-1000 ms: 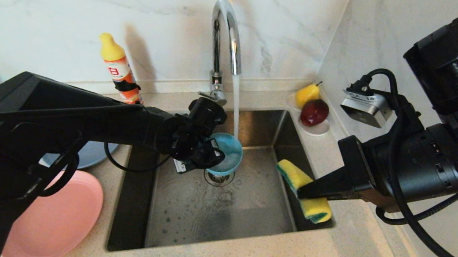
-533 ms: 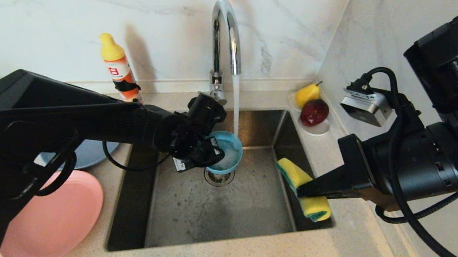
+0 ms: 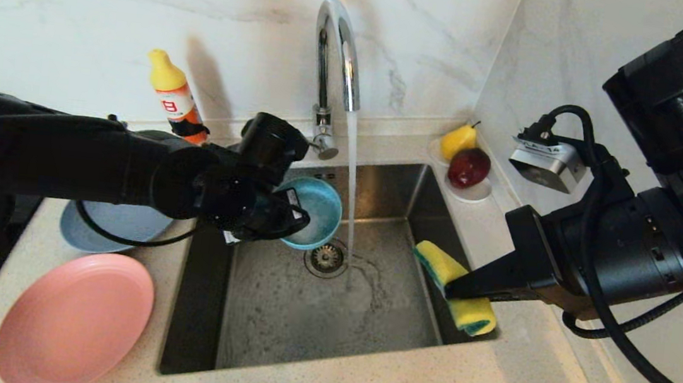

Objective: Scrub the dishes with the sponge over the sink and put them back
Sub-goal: Rinse the bowl

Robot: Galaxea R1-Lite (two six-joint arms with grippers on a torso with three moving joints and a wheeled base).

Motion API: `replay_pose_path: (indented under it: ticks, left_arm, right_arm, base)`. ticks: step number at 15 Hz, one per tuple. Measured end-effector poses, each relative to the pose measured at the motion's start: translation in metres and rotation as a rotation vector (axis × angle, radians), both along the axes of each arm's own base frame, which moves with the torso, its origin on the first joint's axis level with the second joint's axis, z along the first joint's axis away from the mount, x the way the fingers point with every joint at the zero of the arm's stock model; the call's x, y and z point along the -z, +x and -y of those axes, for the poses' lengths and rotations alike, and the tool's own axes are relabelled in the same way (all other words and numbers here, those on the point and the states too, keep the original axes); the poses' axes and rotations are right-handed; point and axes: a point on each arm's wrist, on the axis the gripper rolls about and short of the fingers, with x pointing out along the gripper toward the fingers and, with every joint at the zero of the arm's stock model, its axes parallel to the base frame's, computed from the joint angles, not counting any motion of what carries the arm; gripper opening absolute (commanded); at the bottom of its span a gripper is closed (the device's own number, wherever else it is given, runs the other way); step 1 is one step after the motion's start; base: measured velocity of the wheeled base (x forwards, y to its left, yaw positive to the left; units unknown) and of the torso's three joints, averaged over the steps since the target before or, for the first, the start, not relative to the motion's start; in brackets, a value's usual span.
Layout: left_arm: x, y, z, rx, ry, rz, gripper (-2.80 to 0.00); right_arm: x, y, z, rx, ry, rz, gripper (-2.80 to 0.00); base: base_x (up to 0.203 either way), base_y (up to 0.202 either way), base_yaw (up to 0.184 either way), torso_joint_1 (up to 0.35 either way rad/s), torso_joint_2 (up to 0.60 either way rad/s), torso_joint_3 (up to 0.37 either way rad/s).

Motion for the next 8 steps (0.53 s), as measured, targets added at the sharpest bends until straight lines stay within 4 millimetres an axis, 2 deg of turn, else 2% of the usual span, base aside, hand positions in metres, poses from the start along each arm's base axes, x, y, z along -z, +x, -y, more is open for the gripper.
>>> replay_pose_path:
  ticks: [3,8]
  left_arm:
    - [-0.016,-0.023,-0.016,0.015,0.069,0.138,-2.8]
    - [-0.026,-0.054,-0.035,0.082,0.143,0.416,-2.8]
  right_arm:
    - [0.004,0.0,0.0,-0.001,-0.01,-0.014,-2.8]
    - [0.008,0.001,-0.001,-0.003,-0.018,-0.026,-2.8]
  base:
    - [0.0,0.0,0.0,0.0,0.0,0.0]
    - [0.0,0.0,0.0,0.0,0.0,0.0]
